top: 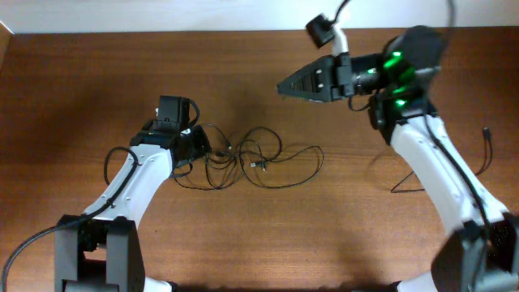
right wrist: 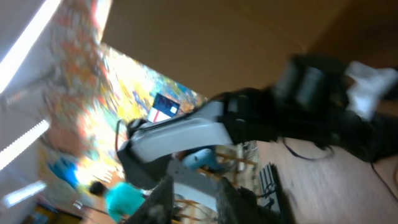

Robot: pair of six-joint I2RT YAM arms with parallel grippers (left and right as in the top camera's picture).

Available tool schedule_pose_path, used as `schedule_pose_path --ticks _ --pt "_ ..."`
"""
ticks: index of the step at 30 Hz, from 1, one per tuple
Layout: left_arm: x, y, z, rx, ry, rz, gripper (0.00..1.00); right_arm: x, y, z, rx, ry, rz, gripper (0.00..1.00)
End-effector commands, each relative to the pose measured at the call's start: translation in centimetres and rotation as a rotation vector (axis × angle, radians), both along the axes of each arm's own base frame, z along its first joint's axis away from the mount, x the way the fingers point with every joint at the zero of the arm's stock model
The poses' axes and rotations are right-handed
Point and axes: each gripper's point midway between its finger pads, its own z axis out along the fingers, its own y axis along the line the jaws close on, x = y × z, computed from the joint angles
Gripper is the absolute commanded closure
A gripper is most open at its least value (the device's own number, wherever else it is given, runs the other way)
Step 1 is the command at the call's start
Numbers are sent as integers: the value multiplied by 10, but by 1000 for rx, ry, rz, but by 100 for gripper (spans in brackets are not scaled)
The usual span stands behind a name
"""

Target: Untangle cables

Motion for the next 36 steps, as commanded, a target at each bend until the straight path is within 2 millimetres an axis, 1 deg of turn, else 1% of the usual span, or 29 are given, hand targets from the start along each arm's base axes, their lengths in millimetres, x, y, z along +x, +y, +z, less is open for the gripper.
schedule_pose_path --ticks 1,2,3,4,5,6,7,8,9,10,13,14,15,17,18,19,20,21,22,23,25,26,27,33,35,36 --pt "-1 -2 -3 -10 3 -24 100 11 10 -53 -23 96 12 59" --pt "-1 -2 -3 -9 3 -23 100 12 13 -64 -24 106 -1 51" --pt "-1 -2 -2 -10 3 -23 100 13 17 -76 -24 108 -22 41" --pt "0 -1 -2 -5 0 -21 100 13 20 -83 -26 114 -35 35" --pt "0 0 -2 0 -2 -18 100 12 23 -88 -28 114 -41 34" --pt "1 1 -2 6 -2 -10 100 10 27 -98 -31 111 -58 34" --pt "1 2 -2 10 -2 -6 100 9 34 -113 -42 130 -88 34" --pt "1 2 -2 10 -2 -6 100 9 38 -122 -51 148 -113 34" --pt "1 2 -2 10 -2 -6 100 9 43 -136 -65 158 -151 34" --pt "0 2 -2 10 -2 -6 100 8 46 -144 -75 162 -171 34" --pt "0 2 -2 10 -1 -6 100 6 53 -195 -200 237 -274 33" --pt "0 2 -2 10 -2 -6 100 4 53 -217 -279 252 -311 33" --pt "0 2 -2 9 -1 -6 100 2 51 -245 -393 243 -362 33" --pt "0 2 -2 9 -1 -6 100 -3 47 -272 -522 201 -404 33" --pt "0 2 -2 9 -1 -6 99 -10 50 -285 -592 131 -400 37" --pt "0 2 -2 9 -1 -6 99 -13 53 -288 -615 83 -390 41" --pt "0 2 -2 9 -1 -6 99 -17 57 -293 -648 16 -381 56" --pt "0 2 -2 9 -1 -6 99 -19 60 -300 -694 -59 -381 67" --pt "0 2 -2 9 -1 -6 99 -21 60 -307 -741 -107 -391 72" --pt "0 2 -2 9 -1 -6 99 -21 57 -318 -832 -151 -439 74" --pt "0 2 -2 9 -1 -6 99 -16 51 -327 -935 -212 -517 72" --pt "0 2 -2 9 -1 -6 99 -16 51 -328 -956 -234 -537 67" --pt "0 2 -2 9 -1 -6 99 -17 54 -328 -963 -251 -540 66" --pt "0 2 -2 9 -1 -6 99 -21 58 -329 -965 -256 -529 67" --pt "0 2 -2 9 -1 -6 98 -24 58 -337 -974 -243 -512 68" --pt "0 2 -2 9 -1 -6 98 -28 60 -344 -977 -228 -489 68"
